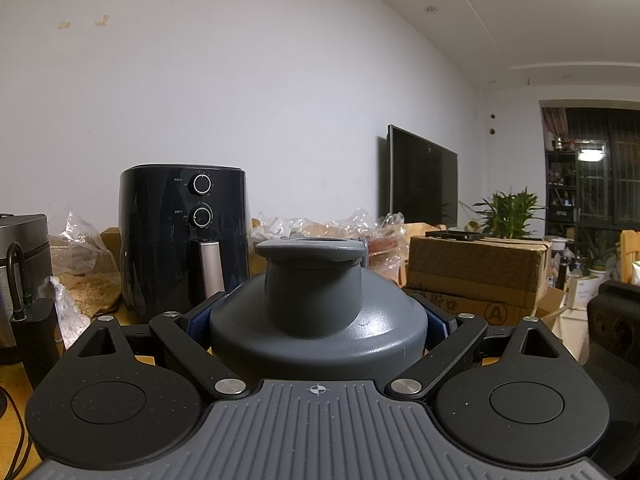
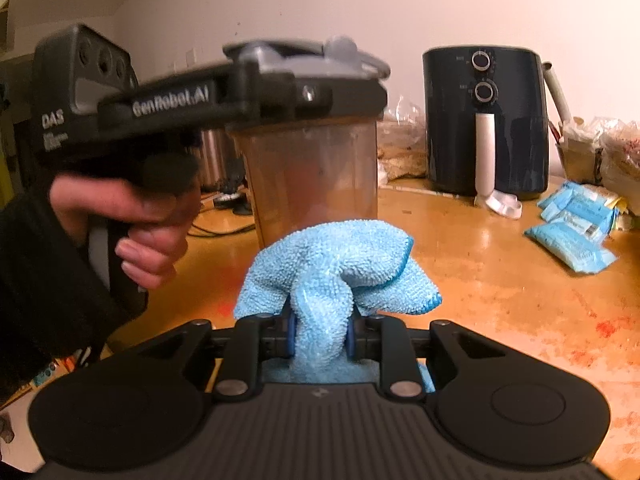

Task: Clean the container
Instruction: 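Lower the shaker bottle with the left tool onto the cloth in the right tool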

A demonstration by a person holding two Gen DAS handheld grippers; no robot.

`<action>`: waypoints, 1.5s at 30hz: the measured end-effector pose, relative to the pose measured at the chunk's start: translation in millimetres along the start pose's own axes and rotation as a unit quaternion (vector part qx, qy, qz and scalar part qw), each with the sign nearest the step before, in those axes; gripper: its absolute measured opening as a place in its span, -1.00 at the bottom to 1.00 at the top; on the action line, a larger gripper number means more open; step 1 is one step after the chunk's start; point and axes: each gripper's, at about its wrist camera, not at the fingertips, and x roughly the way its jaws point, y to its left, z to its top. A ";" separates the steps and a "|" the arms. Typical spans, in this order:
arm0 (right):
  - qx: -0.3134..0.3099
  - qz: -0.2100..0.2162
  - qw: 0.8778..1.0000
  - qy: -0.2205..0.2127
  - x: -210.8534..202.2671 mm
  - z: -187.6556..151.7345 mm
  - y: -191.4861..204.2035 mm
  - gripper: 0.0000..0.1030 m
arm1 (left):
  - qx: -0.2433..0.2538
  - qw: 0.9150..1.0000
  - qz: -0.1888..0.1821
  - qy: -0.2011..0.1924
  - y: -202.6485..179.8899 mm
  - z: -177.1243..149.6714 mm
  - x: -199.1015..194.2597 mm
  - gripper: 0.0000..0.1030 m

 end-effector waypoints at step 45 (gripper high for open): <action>-0.052 -0.002 0.990 -0.131 -35.5 22.6 7.4 -0.63 | 0.004 0.999 0.030 -0.028 -6.2 -1.2 -3.9 0.85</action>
